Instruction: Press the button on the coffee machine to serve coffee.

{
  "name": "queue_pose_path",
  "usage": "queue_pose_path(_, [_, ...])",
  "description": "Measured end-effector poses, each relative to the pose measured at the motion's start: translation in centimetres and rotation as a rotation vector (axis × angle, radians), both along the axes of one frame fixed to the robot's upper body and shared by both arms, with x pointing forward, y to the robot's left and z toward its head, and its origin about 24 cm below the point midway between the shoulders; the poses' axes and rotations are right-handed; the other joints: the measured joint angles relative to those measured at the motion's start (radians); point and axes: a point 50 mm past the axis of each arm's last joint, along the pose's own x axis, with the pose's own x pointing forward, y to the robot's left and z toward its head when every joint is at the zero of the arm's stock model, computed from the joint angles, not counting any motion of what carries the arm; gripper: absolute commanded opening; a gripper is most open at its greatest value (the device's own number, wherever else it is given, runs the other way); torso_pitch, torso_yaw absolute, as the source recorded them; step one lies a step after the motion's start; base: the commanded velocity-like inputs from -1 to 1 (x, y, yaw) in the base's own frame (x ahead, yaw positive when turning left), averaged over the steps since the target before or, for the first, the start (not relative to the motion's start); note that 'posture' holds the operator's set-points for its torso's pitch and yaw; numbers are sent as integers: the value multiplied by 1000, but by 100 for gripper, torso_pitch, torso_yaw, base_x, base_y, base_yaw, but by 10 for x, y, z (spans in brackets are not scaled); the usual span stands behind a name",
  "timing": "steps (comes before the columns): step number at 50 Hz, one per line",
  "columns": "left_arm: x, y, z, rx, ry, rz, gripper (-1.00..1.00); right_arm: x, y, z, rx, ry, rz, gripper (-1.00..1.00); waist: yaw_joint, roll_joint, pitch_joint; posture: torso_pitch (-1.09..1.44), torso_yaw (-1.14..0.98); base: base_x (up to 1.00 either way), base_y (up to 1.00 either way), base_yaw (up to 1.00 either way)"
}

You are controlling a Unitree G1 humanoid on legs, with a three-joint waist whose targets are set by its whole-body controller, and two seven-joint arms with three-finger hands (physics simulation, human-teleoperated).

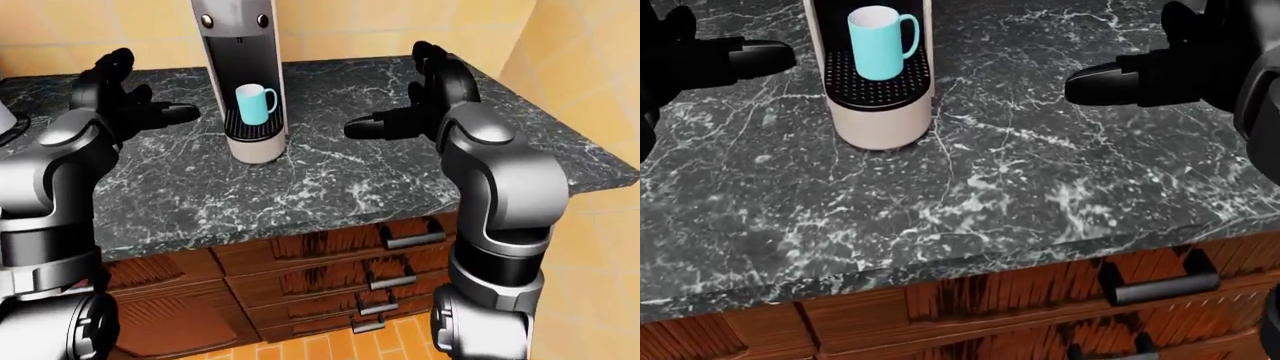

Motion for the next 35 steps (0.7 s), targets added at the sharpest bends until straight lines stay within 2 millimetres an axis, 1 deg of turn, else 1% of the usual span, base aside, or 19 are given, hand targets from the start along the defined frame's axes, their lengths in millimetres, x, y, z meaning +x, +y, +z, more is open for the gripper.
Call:
queue_pose_path(4, [0, -2, 0, 1, -9, -5, 100, -2, -2, 2, -5, -7, -4, 100, 2, -1, -4, 0, 0, 0, 0, 0])
queue_pose_path(7, [1, -1, -2, -1, -3, -6, 100, -2, -3, 3, -4, -12, -10, 100, 1, 0, -2, 0, 0, 0, 0, 3])
queue_pose_path(11, [4, -8, -9, 0, 28, -39, 100, -3, -10, -1, 1, 0, -50, 100, 11, 1, -5, 0, 0, 0, 0, 99])
queue_pose_path(15, [1, -1, -4, -3, -2, -16, 100, -2, -5, -1, -11, -5, -36, 100, 29, 1, -3, 0, 0, 0, 0, 98])
queue_pose_path(18, [0, 7, 0, -5, -14, 21, 100, -2, 1, -2, -24, 4, -6, 100, 44, 4, -2, 0, 0, 0, 0, 27])
queue_pose_path(21, [-1, 8, 1, -2, -26, 39, 100, -4, 1, -1, -33, -1, 5, 100, 35, 7, 3, 0, 0, 0, 0, 0])
queue_pose_path(24, [1, 0, -5, 3, -5, 7, 100, -6, -5, -3, -21, 2, -28, 100, 20, 12, 12, 0, 0, 0, 0, 0])
queue_pose_path(27, [4, -3, -13, 2, 22, -13, 100, -6, -10, -5, -12, 11, -57, 100, 3, 22, 17, 0, 0, 0, 0, 0])
queue_pose_path(31, [6, -1, -25, 4, 40, -12, 100, -5, -11, -8, -4, 21, -64, 100, -12, 33, 17, 0, 0, 0, 0, 0])
queue_pose_path(35, [8, 2, -26, 5, 44, -2, 100, -3, -9, -5, -3, 7, -57, 100, -18, 37, 14, 0, 0, 7, 0, 0])
